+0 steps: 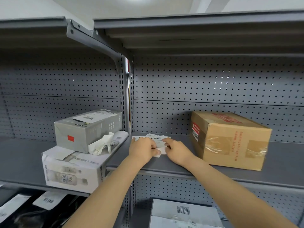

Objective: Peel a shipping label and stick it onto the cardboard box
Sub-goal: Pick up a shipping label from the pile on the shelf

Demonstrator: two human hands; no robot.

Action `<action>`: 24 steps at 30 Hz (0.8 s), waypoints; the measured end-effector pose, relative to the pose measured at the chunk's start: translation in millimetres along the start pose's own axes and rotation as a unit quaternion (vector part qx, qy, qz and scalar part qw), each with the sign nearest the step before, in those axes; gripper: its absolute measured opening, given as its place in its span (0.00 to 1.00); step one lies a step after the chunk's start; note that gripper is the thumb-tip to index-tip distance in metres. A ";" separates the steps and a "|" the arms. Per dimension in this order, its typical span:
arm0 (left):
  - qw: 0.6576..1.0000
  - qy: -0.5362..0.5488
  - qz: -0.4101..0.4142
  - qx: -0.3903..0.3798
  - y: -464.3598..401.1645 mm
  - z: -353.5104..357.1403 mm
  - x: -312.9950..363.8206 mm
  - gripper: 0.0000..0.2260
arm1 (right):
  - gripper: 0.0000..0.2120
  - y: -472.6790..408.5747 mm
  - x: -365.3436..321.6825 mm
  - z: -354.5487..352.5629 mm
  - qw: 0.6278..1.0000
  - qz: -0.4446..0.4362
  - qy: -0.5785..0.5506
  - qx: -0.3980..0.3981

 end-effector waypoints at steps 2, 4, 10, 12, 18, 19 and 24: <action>0.999 -0.030 0.025 0.026 5.9 -5.9 6.3 0.10 | 0.20 6.8 -1.7 -4.0 1.000 -0.017 -0.011 0.019; 0.995 -0.041 0.046 0.080 14.0 -14.5 12.4 0.10 | 0.18 14.3 -3.1 -12.1 0.996 -0.014 -0.076 0.046; 0.943 -0.088 0.201 0.249 52.1 -39.2 52.4 0.09 | 0.26 44.7 3.6 -30.3 0.872 0.108 -0.478 -0.010; 0.931 -0.095 0.239 0.259 67.5 -39.8 67.7 0.11 | 0.17 64.0 1.6 -38.7 0.830 0.096 -0.548 -0.043; 0.946 0.031 0.250 0.203 103.1 -38.1 123.1 0.18 | 0.10 131.3 23.7 -69.6 0.858 0.054 -0.509 0.053; 0.946 0.073 0.232 0.216 106.4 -40.2 135.2 0.16 | 0.10 145.0 29.5 -72.9 0.874 0.052 -0.478 0.074; 0.938 0.151 0.156 0.270 117.0 -45.4 194.3 0.17 | 0.08 222.3 51.3 -74.0 0.904 0.015 -0.419 0.082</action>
Point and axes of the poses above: each hand's wrist, its own y-axis away from the middle knuckle, its own z-axis out of the palm, x = y × z, the point moved 4 cm from there along -y, towards the middle knuckle, and after that the axes turned 12 degrees about z, right-handed, at the moved point
